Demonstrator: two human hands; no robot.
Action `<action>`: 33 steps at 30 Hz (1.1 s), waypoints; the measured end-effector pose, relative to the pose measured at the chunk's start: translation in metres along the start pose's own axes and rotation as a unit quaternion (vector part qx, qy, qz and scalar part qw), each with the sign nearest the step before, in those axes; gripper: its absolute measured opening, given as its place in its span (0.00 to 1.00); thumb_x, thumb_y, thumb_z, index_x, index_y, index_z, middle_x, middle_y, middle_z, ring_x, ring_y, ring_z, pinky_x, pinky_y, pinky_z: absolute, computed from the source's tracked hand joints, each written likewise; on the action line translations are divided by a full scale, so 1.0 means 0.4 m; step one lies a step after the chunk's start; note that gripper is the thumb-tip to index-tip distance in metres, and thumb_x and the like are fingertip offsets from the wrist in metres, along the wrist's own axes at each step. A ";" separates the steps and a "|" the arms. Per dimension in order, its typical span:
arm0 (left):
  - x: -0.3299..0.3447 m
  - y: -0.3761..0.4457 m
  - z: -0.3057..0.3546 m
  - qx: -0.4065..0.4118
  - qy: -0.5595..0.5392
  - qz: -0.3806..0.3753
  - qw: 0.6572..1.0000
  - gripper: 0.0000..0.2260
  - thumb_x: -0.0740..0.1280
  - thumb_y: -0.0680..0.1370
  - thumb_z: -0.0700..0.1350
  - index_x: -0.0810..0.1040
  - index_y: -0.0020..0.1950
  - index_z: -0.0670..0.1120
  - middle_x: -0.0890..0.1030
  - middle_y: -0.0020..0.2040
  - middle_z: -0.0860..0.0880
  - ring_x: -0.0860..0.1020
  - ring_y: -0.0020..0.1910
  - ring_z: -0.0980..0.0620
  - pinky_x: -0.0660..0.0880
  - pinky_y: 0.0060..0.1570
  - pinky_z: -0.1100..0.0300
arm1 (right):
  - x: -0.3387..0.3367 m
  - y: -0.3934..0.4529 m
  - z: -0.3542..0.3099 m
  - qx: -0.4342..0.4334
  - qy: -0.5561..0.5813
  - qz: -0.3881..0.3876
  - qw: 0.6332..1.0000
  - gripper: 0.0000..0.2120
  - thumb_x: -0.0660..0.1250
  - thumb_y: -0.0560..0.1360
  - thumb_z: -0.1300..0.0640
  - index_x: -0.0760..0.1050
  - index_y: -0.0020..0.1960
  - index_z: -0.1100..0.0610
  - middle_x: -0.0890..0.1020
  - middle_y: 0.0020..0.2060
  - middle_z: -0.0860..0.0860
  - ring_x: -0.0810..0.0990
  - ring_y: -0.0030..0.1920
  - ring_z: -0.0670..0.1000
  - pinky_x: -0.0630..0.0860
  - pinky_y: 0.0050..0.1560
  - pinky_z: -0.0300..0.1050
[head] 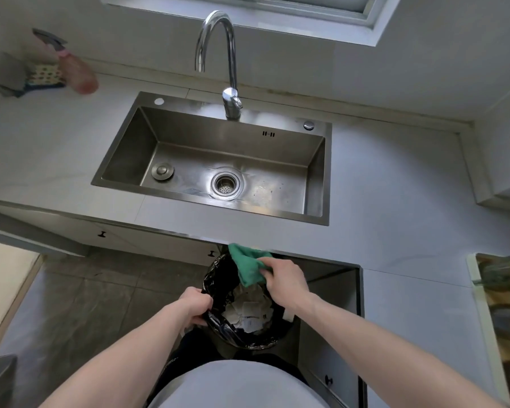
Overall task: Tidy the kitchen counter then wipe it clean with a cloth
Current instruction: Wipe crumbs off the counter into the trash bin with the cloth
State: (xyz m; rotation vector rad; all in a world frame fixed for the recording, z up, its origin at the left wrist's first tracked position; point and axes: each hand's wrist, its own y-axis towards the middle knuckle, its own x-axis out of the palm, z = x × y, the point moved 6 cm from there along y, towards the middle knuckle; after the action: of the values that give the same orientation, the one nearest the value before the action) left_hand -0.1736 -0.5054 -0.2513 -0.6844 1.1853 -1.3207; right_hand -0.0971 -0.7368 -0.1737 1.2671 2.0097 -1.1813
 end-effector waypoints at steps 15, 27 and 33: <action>0.017 -0.011 0.006 0.000 -0.002 -0.015 1.000 0.09 0.60 0.74 0.31 0.79 0.48 0.37 0.84 0.44 0.37 0.86 0.39 0.41 0.84 0.37 0.49 | -0.367 0.089 0.241 0.130 0.019 0.207 0.970 0.17 0.62 0.81 0.54 0.78 0.67 0.44 0.85 0.54 0.54 0.80 0.55 0.62 0.76 0.51 0.51; 0.022 -0.020 0.011 0.006 0.022 -0.017 1.000 0.10 0.61 0.74 0.31 0.78 0.53 0.35 0.84 0.47 0.36 0.86 0.35 0.42 0.82 0.31 0.53 | -0.002 0.008 0.012 0.006 -0.070 -0.037 0.997 0.15 0.63 0.81 0.54 0.79 0.65 0.42 0.84 0.60 0.48 0.81 0.61 0.56 0.77 0.58 0.48; 0.041 -0.003 0.030 0.021 0.083 -0.026 0.996 0.11 0.62 0.75 0.32 0.78 0.55 0.35 0.84 0.48 0.35 0.86 0.37 0.40 0.84 0.36 0.48 | -0.084 -0.090 0.056 0.049 0.088 0.034 0.994 0.14 0.61 0.82 0.50 0.78 0.65 0.39 0.85 0.55 0.40 0.82 0.55 0.48 0.79 0.55 0.49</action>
State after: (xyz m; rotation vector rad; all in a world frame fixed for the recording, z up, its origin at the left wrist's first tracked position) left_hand -0.1656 -0.5241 -0.2507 -0.5879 1.2752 -1.4641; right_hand -0.1148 -0.7790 -0.1447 1.5238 2.0360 -1.1838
